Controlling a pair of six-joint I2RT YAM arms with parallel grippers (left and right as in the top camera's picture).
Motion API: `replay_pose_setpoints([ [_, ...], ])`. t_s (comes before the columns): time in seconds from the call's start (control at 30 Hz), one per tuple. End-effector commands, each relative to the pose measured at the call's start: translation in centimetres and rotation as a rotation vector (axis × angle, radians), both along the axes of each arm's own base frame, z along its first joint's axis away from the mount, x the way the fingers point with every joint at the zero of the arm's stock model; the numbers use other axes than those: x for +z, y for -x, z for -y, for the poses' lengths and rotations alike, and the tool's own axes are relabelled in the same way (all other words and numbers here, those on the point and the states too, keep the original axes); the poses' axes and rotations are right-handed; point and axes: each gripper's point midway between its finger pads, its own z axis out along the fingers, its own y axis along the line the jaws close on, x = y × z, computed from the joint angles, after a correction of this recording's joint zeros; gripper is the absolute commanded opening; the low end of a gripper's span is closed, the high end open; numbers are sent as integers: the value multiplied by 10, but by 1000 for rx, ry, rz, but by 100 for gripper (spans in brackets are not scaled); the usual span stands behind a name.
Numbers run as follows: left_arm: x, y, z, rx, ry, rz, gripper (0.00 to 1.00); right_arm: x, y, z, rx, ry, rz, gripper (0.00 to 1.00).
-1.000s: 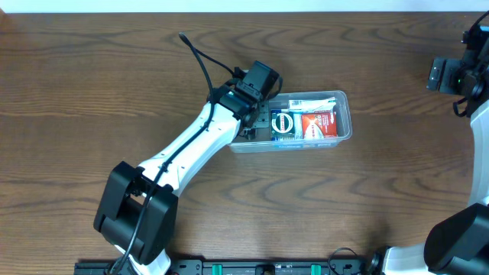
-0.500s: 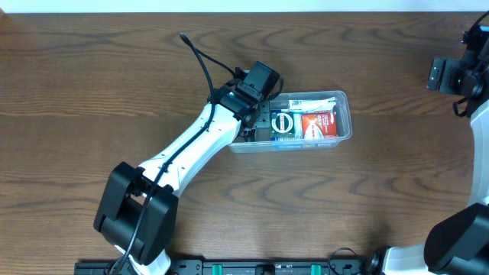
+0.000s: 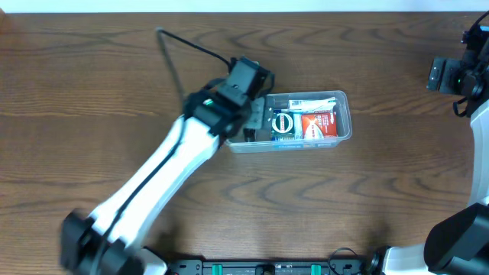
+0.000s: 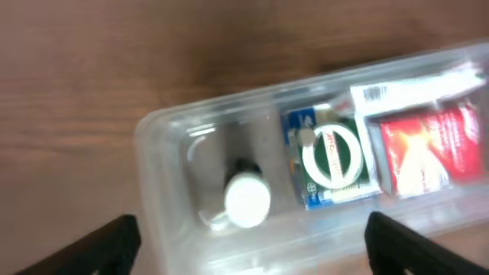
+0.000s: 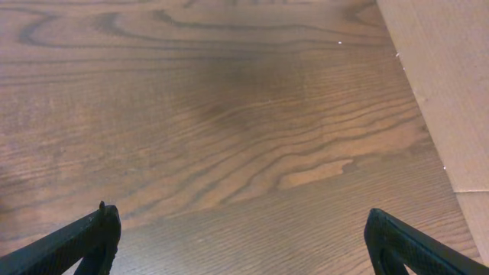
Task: Pack container
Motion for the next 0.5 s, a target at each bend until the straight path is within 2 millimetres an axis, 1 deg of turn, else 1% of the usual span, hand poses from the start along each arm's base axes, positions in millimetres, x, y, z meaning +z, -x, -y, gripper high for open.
replay_pose_setpoints([
  [0.0, 52, 26, -19, -118, -41, 98, 98, 3, 0, 3, -18, -2, 10, 99],
  [0.07, 63, 54, -38, -128, -62, 76, 98, 3, 0, 3, -18, -2, 10, 99],
  [0.2, 77, 113, -79, -132, -101, 12, 98, 3, 0, 3, -18, -2, 10, 99],
  [0.33, 86, 155, -108, -133, -112, -7, 98, 3, 0, 3, -18, -2, 10, 99],
  [0.37, 85, 169, -117, -134, -121, -25, 98, 3, 0, 3, -18, -2, 10, 99],
  [0.47, 84, 201, -138, -131, -138, -58, 98, 3, 0, 3, -18, -2, 10, 99],
])
